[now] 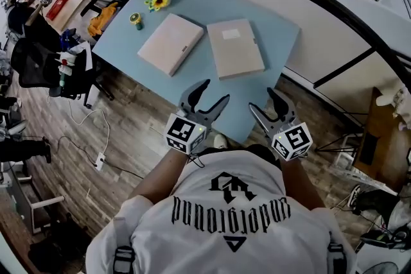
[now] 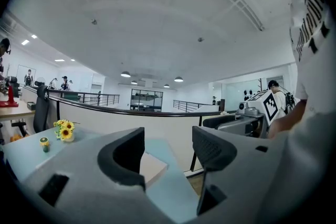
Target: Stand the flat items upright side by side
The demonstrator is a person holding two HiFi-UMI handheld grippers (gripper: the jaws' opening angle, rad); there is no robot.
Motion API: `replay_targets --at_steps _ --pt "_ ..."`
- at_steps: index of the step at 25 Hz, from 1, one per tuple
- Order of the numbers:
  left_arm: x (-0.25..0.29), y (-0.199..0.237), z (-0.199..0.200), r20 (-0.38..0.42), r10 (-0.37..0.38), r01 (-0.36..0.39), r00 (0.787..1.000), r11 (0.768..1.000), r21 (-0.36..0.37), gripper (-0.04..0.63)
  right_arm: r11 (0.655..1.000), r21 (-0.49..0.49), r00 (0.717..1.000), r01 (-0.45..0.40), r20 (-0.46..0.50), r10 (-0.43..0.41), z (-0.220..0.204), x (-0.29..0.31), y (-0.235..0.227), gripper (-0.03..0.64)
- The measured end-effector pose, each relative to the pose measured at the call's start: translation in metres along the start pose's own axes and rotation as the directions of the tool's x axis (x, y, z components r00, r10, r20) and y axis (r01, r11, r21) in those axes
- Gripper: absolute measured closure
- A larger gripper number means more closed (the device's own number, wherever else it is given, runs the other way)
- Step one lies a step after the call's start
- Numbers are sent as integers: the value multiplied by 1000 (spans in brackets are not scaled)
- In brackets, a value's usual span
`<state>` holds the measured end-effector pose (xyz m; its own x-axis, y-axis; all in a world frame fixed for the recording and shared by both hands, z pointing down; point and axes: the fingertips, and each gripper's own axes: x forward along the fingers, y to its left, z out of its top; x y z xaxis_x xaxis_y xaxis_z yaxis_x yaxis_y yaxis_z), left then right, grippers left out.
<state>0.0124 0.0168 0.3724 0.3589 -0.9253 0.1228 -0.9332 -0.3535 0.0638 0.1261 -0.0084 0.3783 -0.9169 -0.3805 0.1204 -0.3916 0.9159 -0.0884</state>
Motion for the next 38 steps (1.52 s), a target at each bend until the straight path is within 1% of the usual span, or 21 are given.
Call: replay_targets --at_steps 5,11,17,22,26,31,35,38 --pt "9 23 -15 -41 11 -13 999 999 -33 298 1000 16 999 6 -38 -5 -8 19 -12 319" --pt "36 45 -28 -73 28 -33 997 997 -76 293 999 47 996 7 -89 -2 -24 39 -40 318" --pt "71 74 -52 -137 59 -77 989 988 -134 285 997 82 990 -12 -140 23 -37 71 -87 318" --pt "107 106 -73 -192 90 -125 977 976 -177 279 990 139 976 -34 -208 62 -56 105 -132 316" --pt "135 133 -96 -243 117 -172 963 960 -219 273 981 185 958 -50 -269 99 -77 131 -167 313" --pt "163 159 -137 -321 149 -234 935 941 -245 264 971 231 929 -66 -340 144 -112 161 -203 311" --pt "187 181 -165 -368 159 -265 916 929 -258 262 970 233 896 -75 -411 168 -145 187 -236 306" --pt "200 193 -197 -435 135 -279 890 916 -288 253 956 282 857 -78 -471 209 -174 205 -253 299"
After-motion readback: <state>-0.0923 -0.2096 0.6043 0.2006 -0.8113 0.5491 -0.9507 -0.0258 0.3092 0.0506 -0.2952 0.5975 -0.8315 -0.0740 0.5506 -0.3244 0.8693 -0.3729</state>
